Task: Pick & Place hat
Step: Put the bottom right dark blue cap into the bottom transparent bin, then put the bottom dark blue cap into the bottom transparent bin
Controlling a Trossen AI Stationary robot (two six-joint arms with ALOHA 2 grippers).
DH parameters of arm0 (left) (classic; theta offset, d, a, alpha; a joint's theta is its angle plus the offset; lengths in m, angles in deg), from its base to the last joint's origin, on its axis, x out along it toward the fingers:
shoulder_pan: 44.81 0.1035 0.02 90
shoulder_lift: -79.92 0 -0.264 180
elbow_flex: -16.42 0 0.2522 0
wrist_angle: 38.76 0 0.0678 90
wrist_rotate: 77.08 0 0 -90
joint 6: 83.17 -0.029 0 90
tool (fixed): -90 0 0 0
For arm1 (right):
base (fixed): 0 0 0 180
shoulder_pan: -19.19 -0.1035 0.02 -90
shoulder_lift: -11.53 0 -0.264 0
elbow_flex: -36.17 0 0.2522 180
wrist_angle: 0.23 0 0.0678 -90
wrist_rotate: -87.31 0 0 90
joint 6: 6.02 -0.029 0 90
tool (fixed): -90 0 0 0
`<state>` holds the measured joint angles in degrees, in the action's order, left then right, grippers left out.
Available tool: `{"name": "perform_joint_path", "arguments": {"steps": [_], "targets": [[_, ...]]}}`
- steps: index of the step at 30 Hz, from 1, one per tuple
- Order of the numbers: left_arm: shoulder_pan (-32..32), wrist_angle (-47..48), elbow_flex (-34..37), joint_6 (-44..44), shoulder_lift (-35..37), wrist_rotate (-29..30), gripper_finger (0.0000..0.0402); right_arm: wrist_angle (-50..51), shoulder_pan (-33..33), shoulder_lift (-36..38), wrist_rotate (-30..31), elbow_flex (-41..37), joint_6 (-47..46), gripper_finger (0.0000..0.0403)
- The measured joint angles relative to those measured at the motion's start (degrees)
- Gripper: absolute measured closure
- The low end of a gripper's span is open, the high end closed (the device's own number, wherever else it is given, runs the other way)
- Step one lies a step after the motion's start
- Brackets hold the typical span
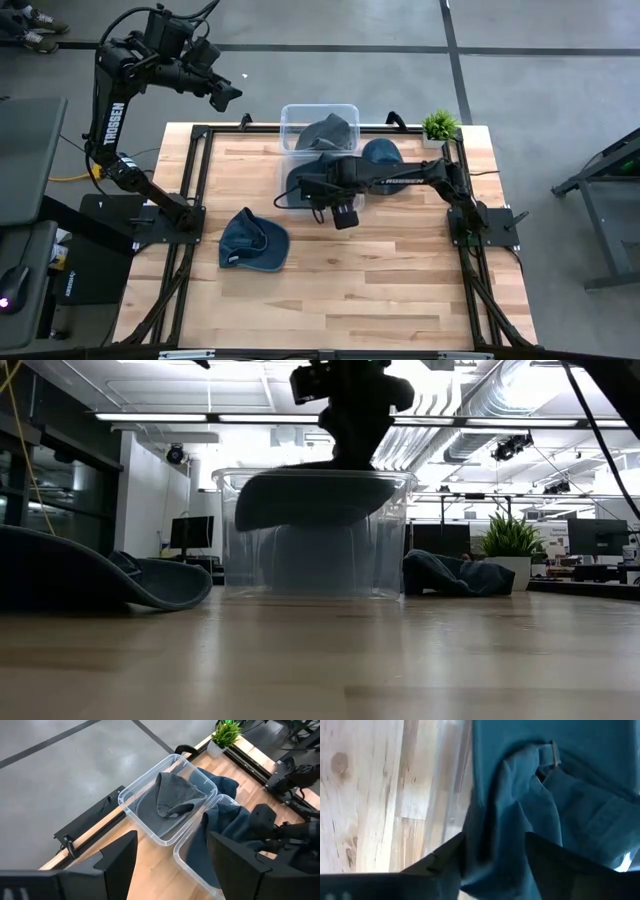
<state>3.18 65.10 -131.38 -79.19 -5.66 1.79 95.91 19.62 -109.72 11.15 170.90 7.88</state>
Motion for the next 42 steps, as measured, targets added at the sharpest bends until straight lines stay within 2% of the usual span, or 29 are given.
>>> {"name": "perform_joint_path", "arguments": {"steps": [4, 8, 15, 22, 26, 30, 34, 38, 42], "targets": [[0.0, 0.0, 0.0, 0.6, 0.0, -0.1, 0.0165, 2.7, 0.1, 0.0, 0.1, 0.0, -0.9, 0.0165], [0.0, 0.0, 0.0, 0.6, 0.0, -0.1, 0.0165, 3.8, -0.1, 0.8, -0.9, 0.1, -0.1, 0.0147], [0.0, -0.1, 0.0, 0.8, 0.0, 0.0, 0.0165, 4.3, -0.6, 4.5, -0.2, 0.1, 0.9, 0.0144], [-0.1, -0.1, 0.0, 0.8, 0.0, 0.2, 0.0165, 2.8, -0.5, 12.2, 0.8, 0.2, -4.5, 0.0144], [-2.3, -0.1, 0.0, 0.9, 0.0, 0.6, 0.0165, 2.2, -0.6, 17.4, 0.8, 0.2, -8.1, 0.0144], [-6.4, -0.1, 0.0, 2.5, 0.7, 2.7, 0.0165, 2.3, 0.1, 22.9, 4.5, 0.1, -11.7, 0.0144], [-13.0, -0.1, 2.2, 5.4, 2.7, 6.4, 0.0165, 3.3, 1.5, 28.8, 8.2, 0.1, -14.7, 0.0144], [-22.1, -0.3, 8.1, 9.7, 4.3, 13.4, 0.0165, 4.3, 3.4, 34.5, 8.3, 0.1, -17.6, 0.0144], [-31.4, -2.7, 17.7, 15.5, 7.2, 21.2, 0.0165, 5.1, 4.3, 38.8, 9.6, 0.1, -19.3, 0.0144]]}}
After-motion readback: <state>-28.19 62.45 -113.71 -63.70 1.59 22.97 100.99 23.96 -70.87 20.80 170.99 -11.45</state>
